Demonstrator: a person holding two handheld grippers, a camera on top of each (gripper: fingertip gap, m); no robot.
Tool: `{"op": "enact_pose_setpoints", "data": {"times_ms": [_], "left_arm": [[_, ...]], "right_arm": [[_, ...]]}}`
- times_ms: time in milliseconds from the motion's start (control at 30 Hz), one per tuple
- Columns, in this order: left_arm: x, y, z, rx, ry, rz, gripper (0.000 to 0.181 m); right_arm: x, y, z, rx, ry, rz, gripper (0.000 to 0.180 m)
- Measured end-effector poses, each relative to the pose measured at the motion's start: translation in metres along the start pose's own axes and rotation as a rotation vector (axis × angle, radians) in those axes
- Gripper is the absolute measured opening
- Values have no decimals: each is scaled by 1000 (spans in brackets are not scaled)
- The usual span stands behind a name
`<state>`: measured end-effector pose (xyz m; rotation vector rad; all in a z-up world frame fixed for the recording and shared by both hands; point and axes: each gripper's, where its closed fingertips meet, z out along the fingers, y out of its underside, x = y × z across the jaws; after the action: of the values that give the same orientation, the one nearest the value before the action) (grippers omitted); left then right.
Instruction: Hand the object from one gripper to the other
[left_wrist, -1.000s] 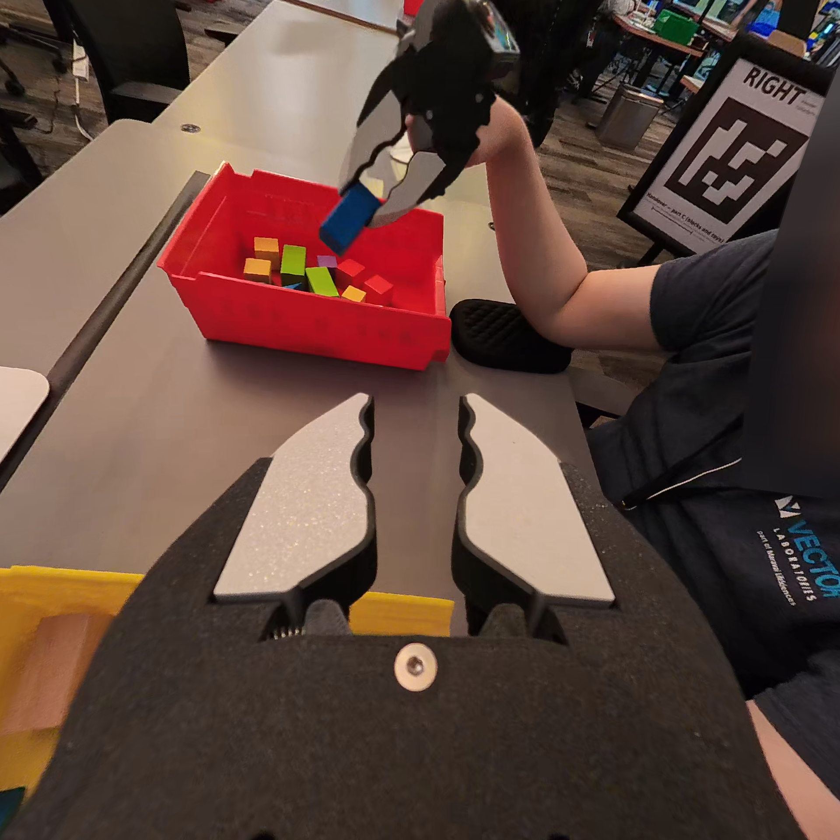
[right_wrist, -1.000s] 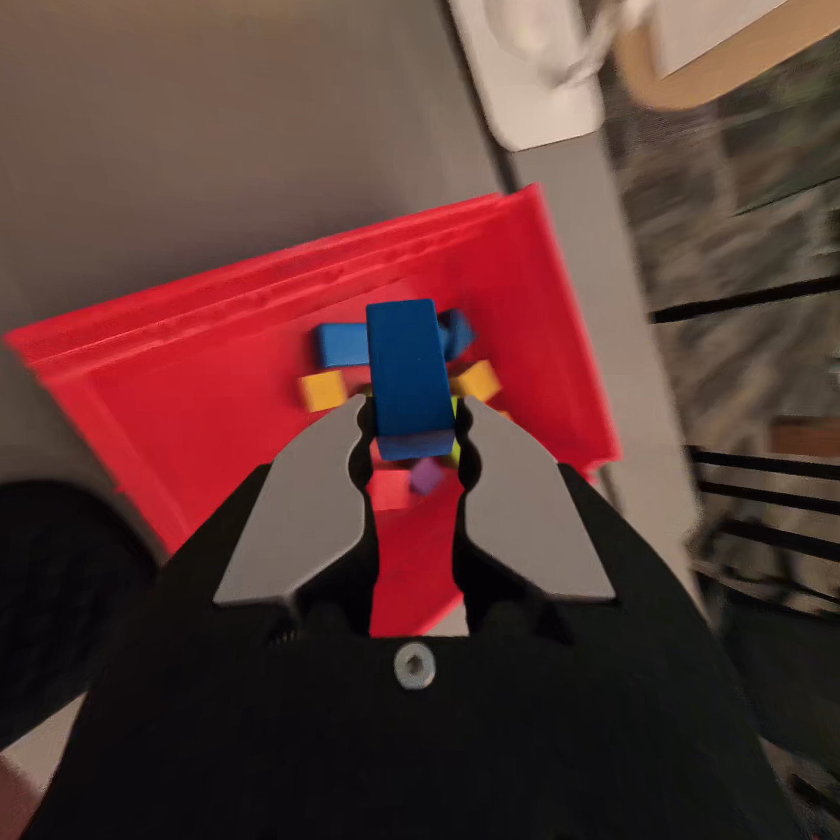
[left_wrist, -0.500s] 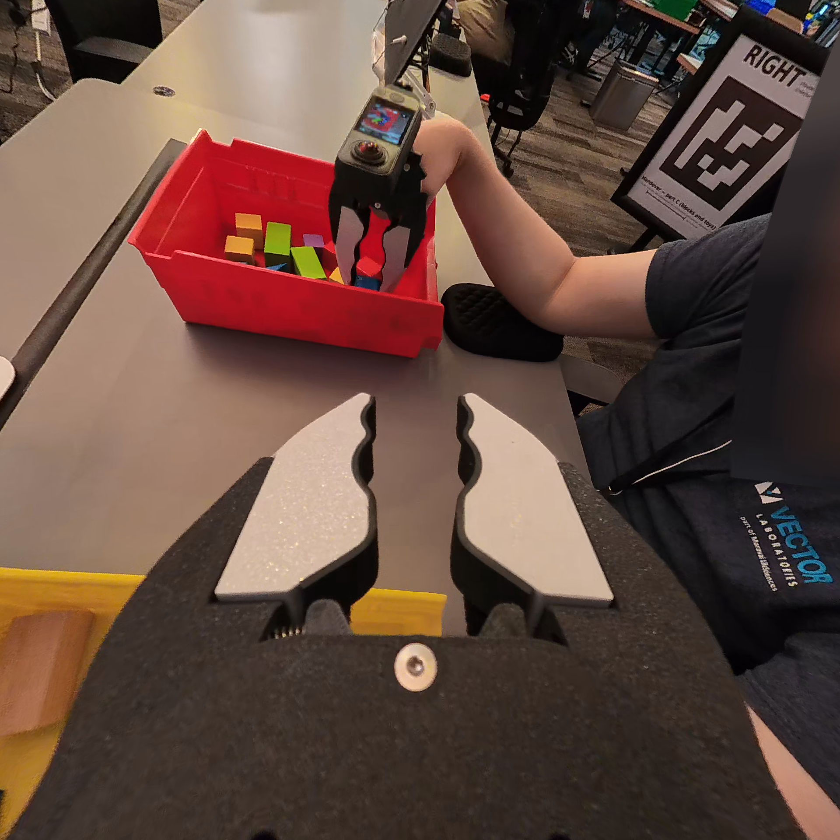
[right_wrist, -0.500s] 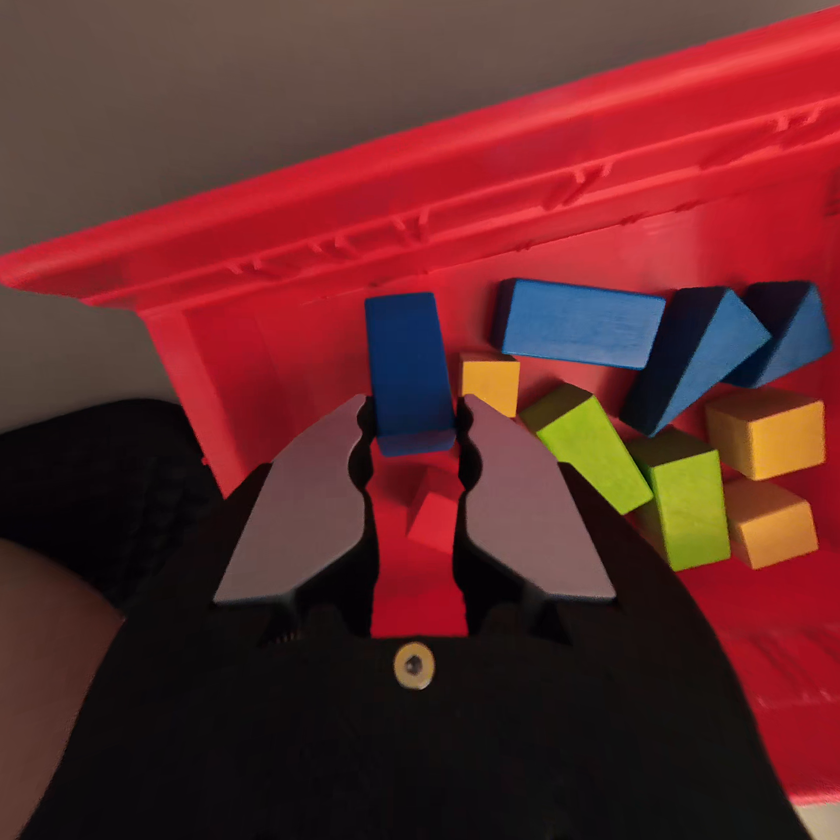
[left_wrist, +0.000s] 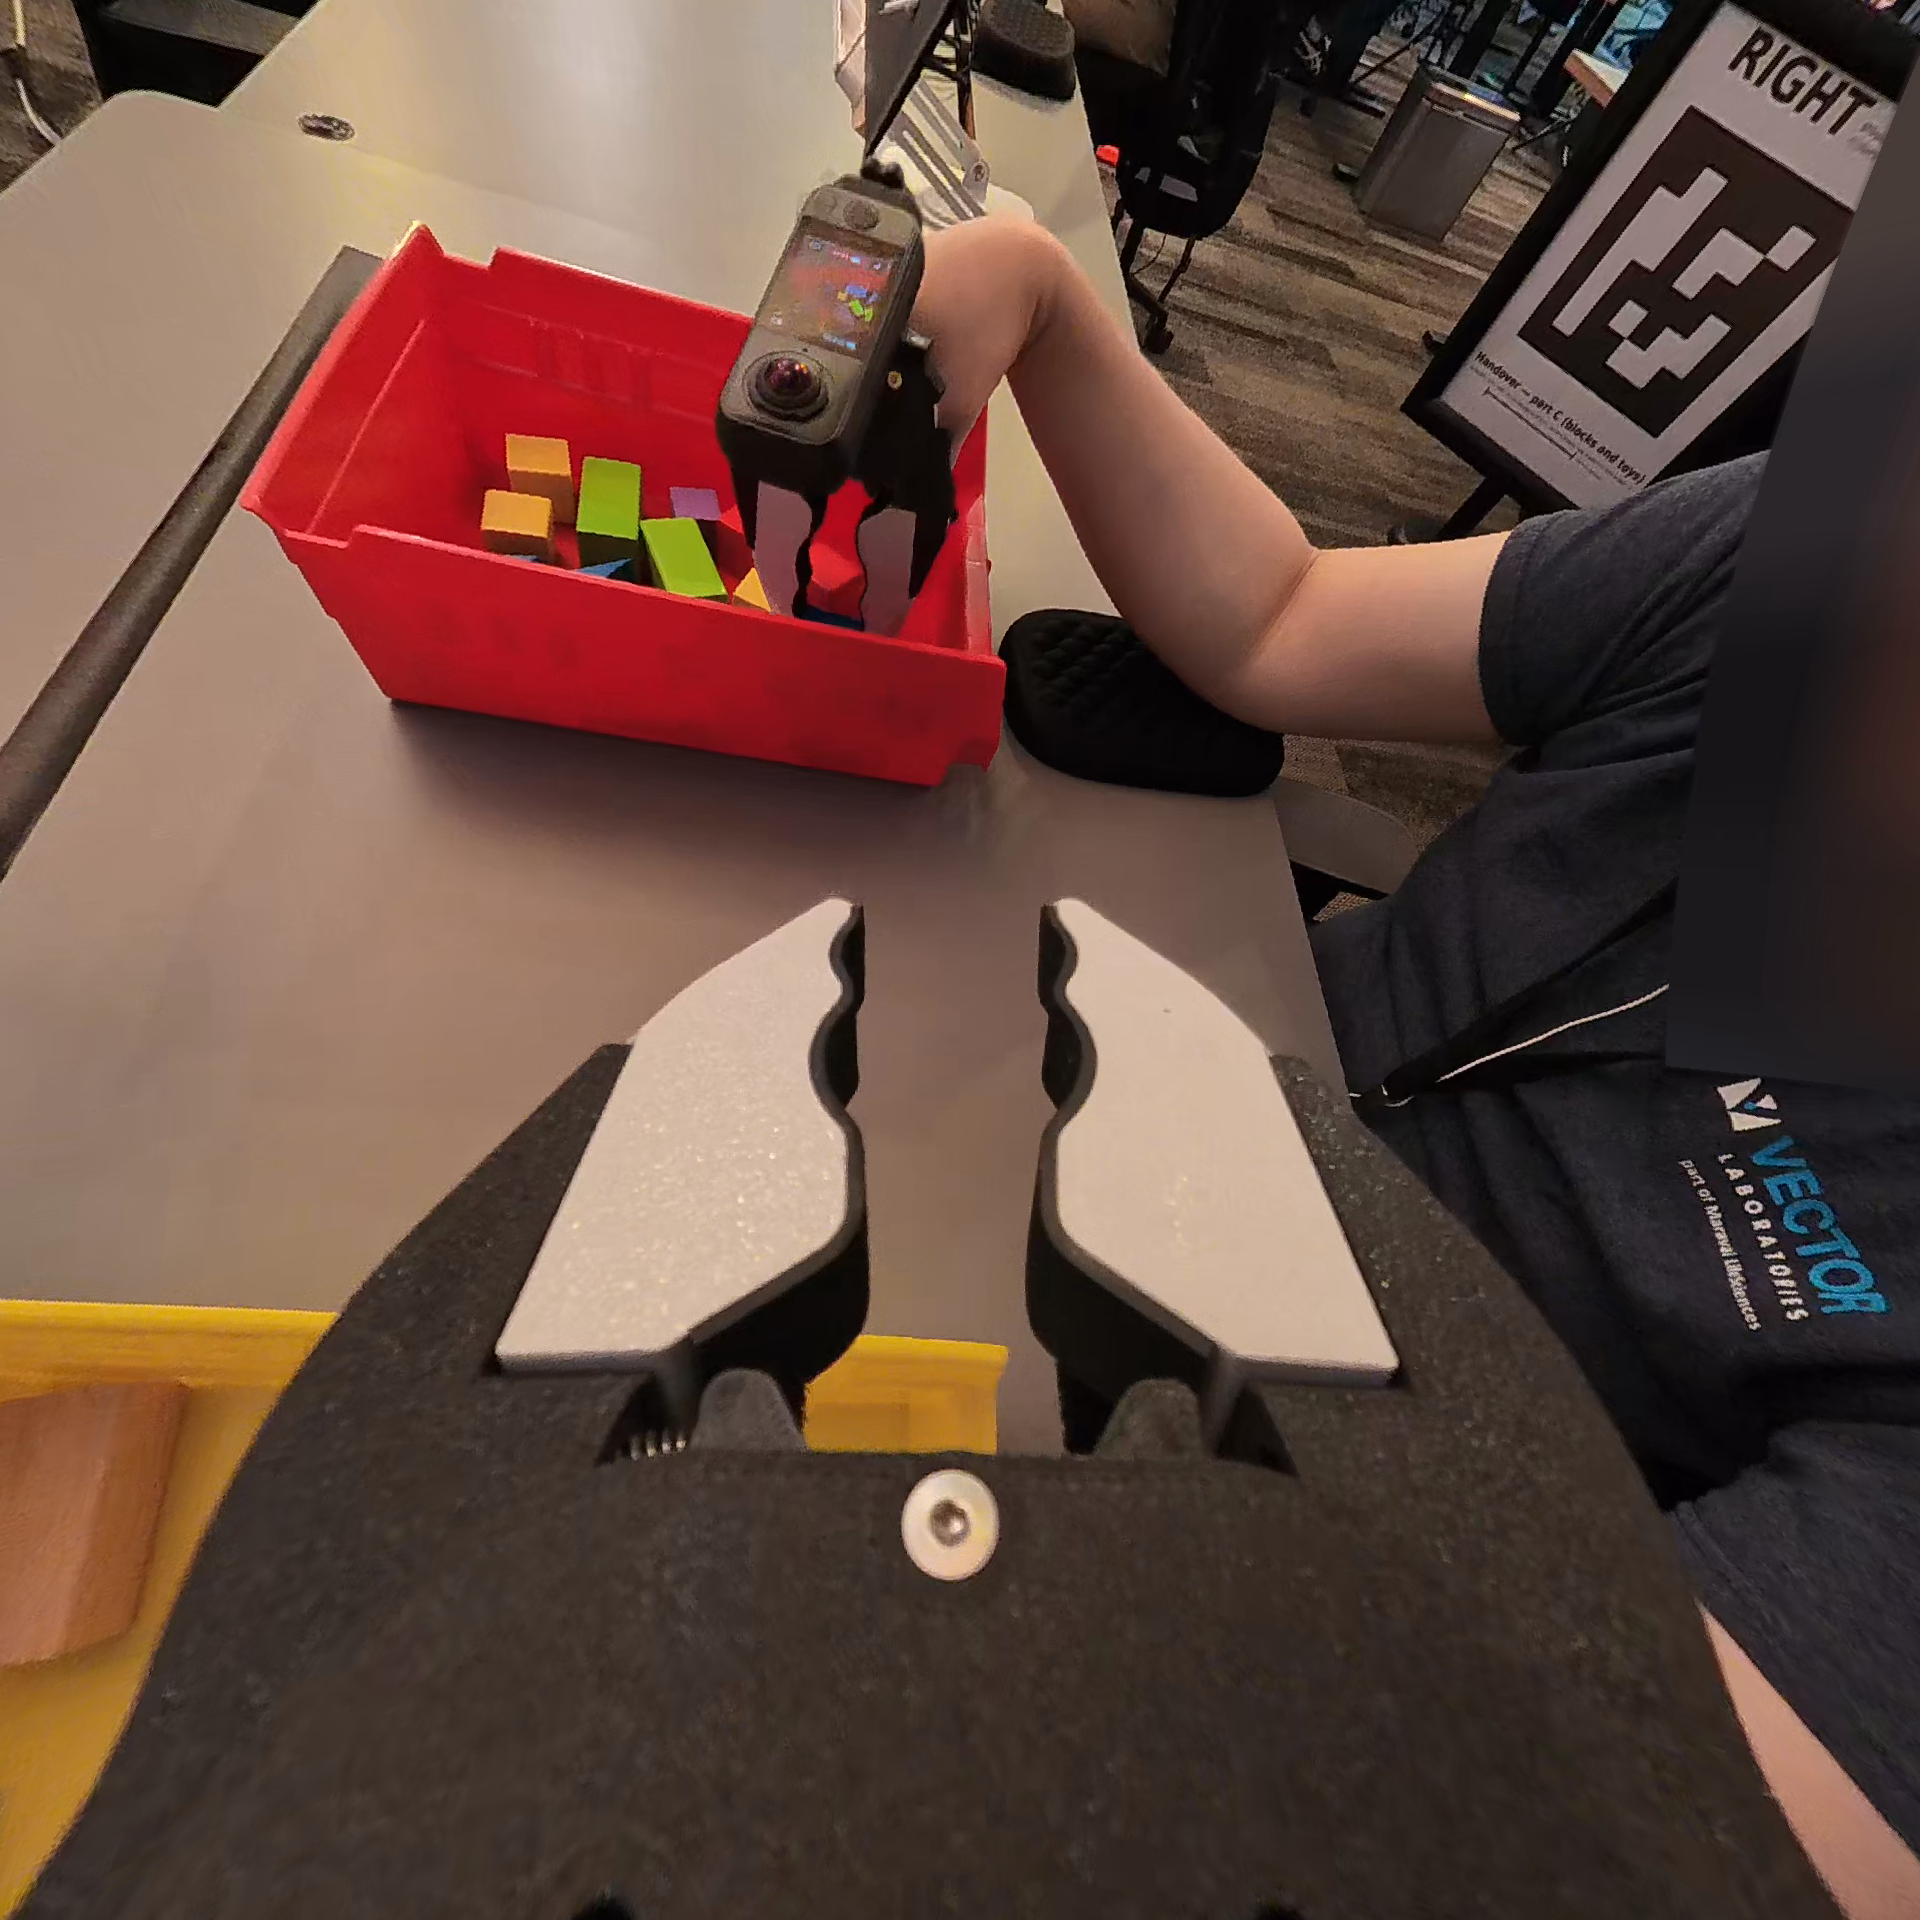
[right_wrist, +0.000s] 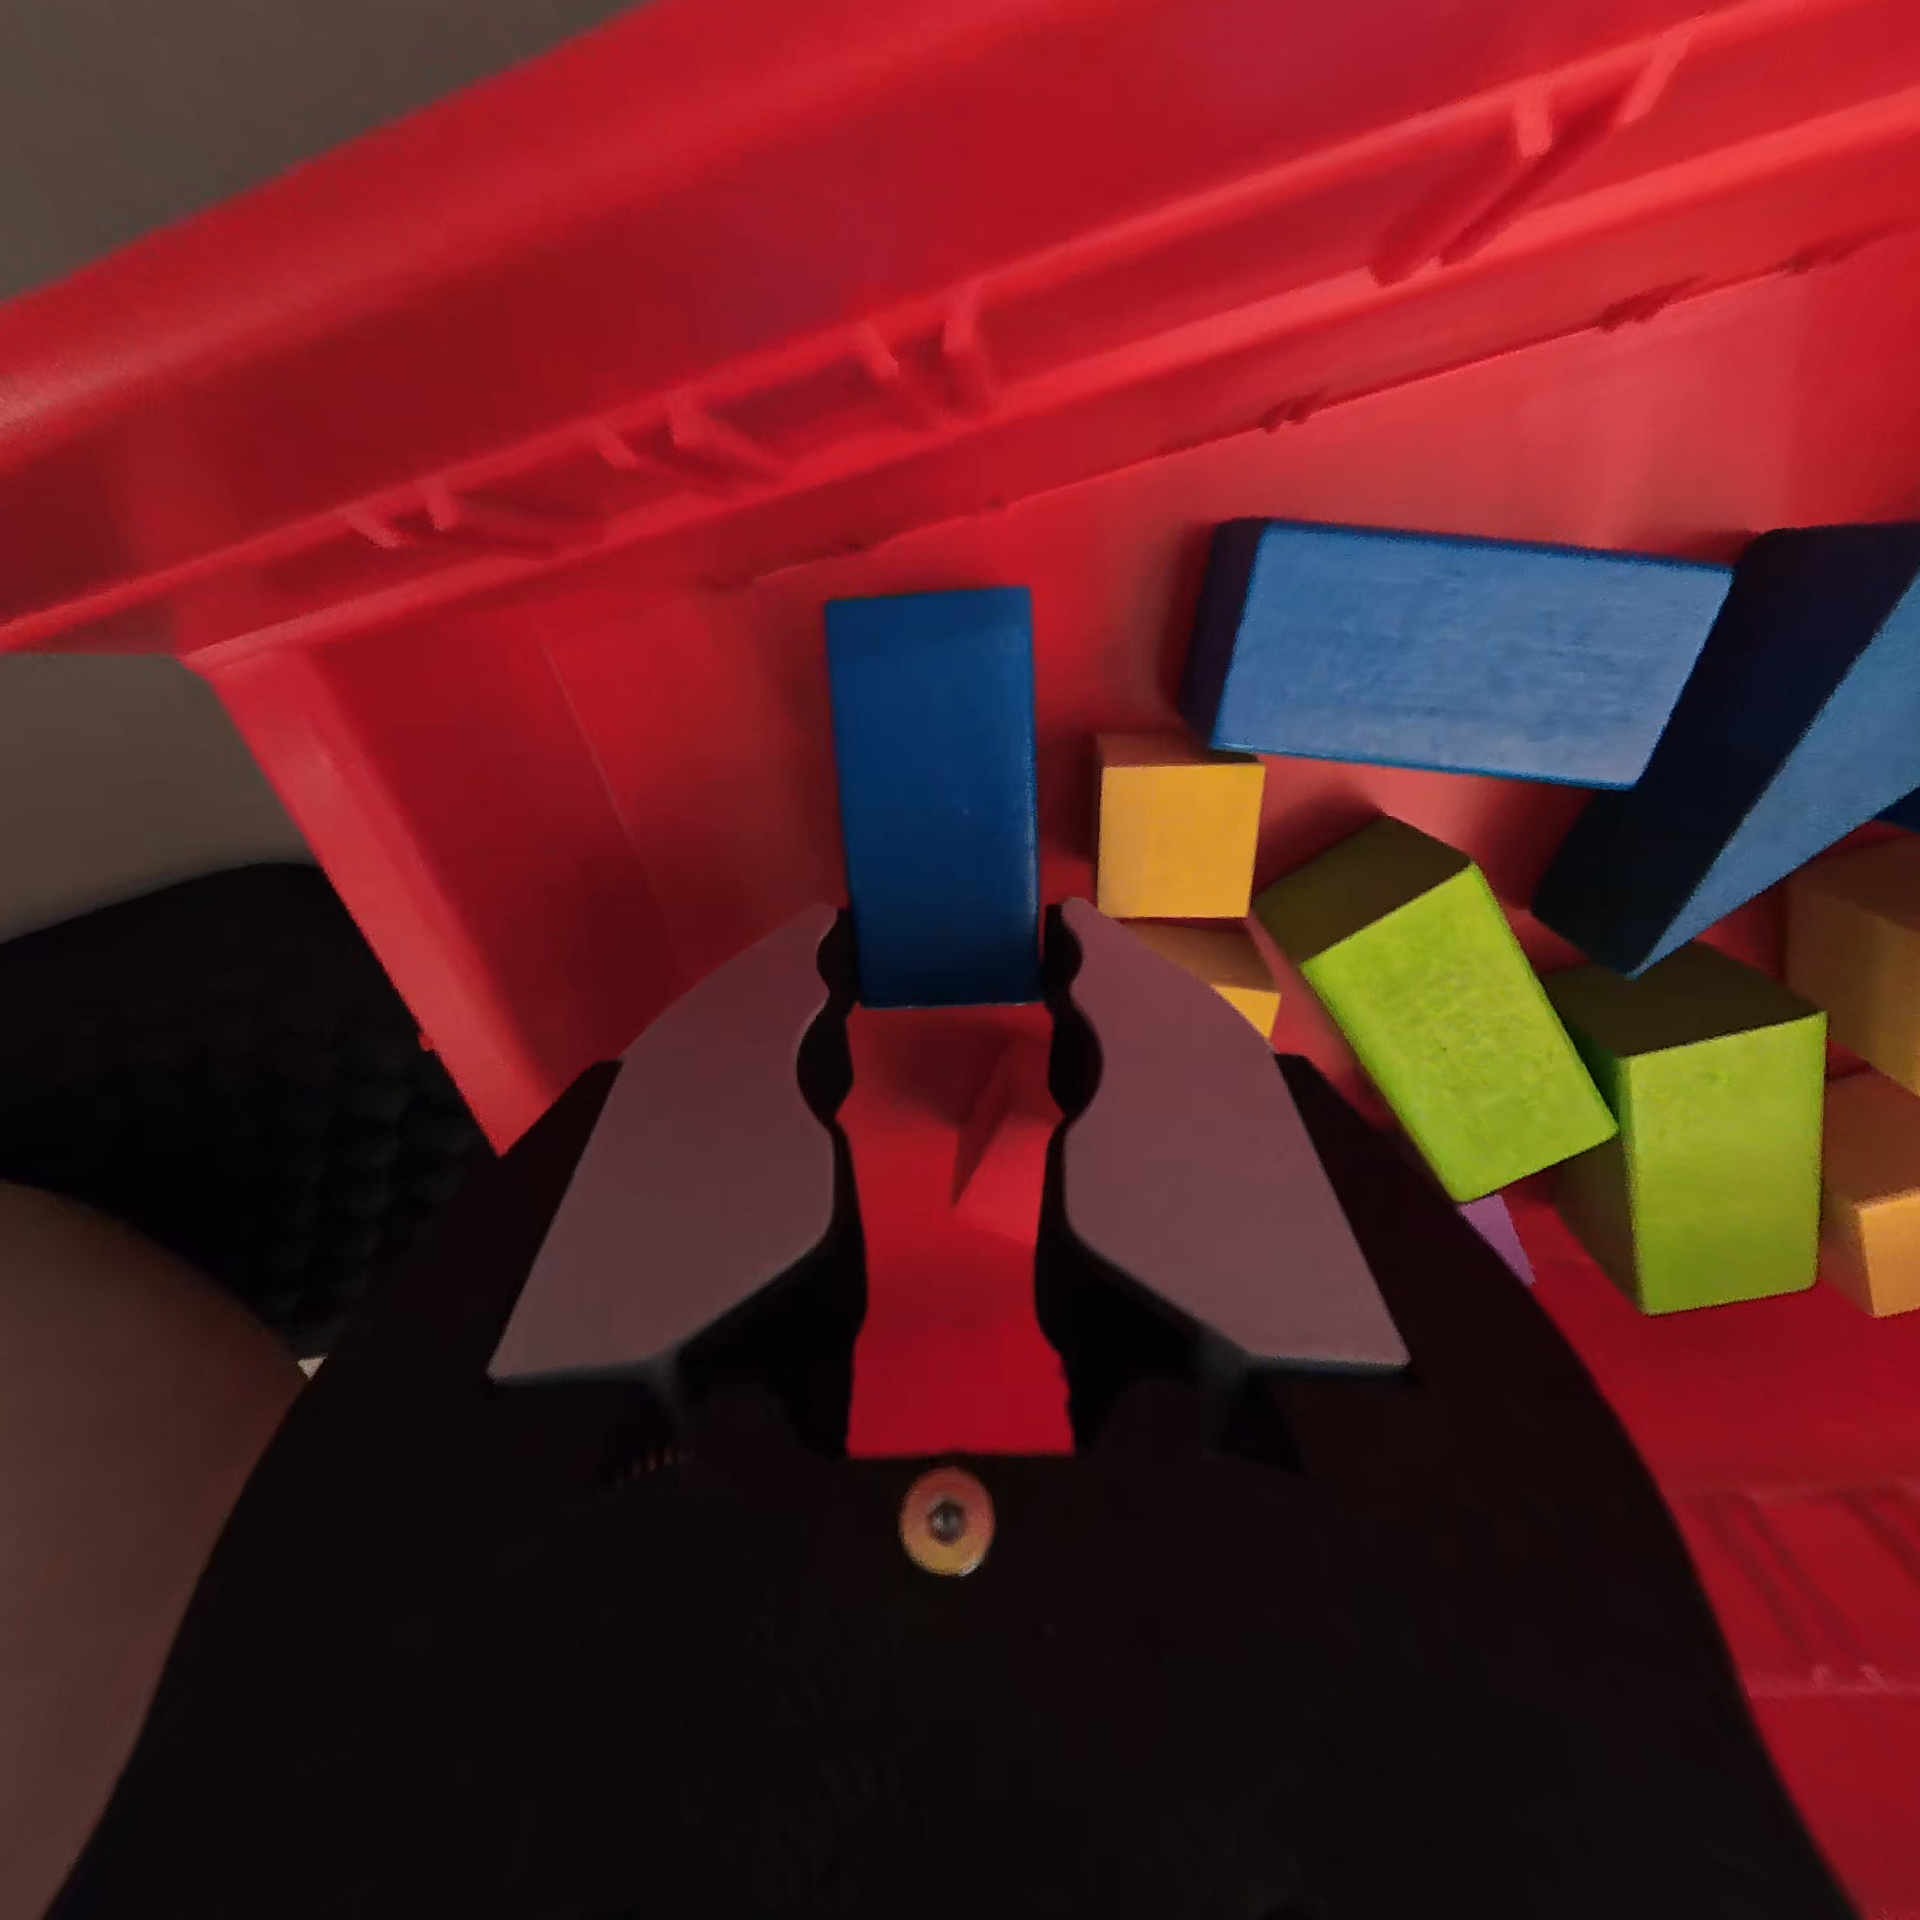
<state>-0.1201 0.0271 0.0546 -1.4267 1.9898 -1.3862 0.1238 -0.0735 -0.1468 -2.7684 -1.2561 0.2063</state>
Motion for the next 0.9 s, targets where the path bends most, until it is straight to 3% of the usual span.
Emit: {"op": "enact_pose_setpoints", "data": {"times_ms": [467, 900], "left_arm": [[1, 1, -26, 33, -42, -3, 29], [-30, -2, -85, 197, -271, -66, 33]], "right_arm": [[4, 1, 9, -28, -33, 96, 36], [6, -4, -7, 23, 20, 92, 36]]}}
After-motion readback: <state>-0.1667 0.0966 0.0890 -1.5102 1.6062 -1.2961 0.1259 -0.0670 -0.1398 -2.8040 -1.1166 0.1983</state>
